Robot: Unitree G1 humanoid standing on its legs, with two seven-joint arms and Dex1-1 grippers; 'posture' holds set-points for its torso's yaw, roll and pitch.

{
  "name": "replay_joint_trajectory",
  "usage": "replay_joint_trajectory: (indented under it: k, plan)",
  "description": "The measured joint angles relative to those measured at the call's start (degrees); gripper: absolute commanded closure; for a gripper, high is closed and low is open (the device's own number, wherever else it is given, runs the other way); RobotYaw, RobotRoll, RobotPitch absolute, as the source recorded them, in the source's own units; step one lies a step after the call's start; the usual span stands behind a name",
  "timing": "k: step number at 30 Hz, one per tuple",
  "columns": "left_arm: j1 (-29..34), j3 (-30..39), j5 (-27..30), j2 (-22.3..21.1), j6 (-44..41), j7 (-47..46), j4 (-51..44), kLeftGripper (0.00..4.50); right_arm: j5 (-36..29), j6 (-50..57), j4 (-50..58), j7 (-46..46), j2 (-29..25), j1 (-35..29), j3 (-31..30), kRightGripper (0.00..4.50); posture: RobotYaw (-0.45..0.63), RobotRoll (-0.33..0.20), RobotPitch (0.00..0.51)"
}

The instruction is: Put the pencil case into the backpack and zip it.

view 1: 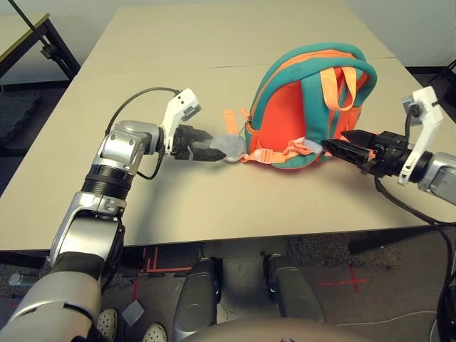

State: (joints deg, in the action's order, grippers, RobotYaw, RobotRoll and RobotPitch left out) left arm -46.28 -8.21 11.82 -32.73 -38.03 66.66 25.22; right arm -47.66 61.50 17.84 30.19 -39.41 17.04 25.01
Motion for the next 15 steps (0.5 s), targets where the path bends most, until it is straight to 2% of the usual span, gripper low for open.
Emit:
replay_joint_trajectory:
  k: [5, 10, 15]
  plan:
    - [3.4, 3.3, 1.4, -0.2, -1.1, -2.7, -2.3, 0.00, 3.3, -4.9, -3.3, -2.4, 0.2, -0.6, 1.2, 0.07, -0.16, 0.000, 0.143]
    - [6.8, 8.8, 2.5, -0.2, -1.8, -9.4, -5.0, 0.00, 7.2, -12.8, -7.8, -4.1, 2.3, -0.9, 2.7, 0.07, -0.14, 0.000, 0.151]
    - [9.2, 16.2, 3.9, 2.3, 0.7, -19.1, -6.4, 0.00, 11.1, -22.0, -12.7, -4.9, 5.6, -1.1, 2.8, 0.07, -0.13, 0.000, 0.160]
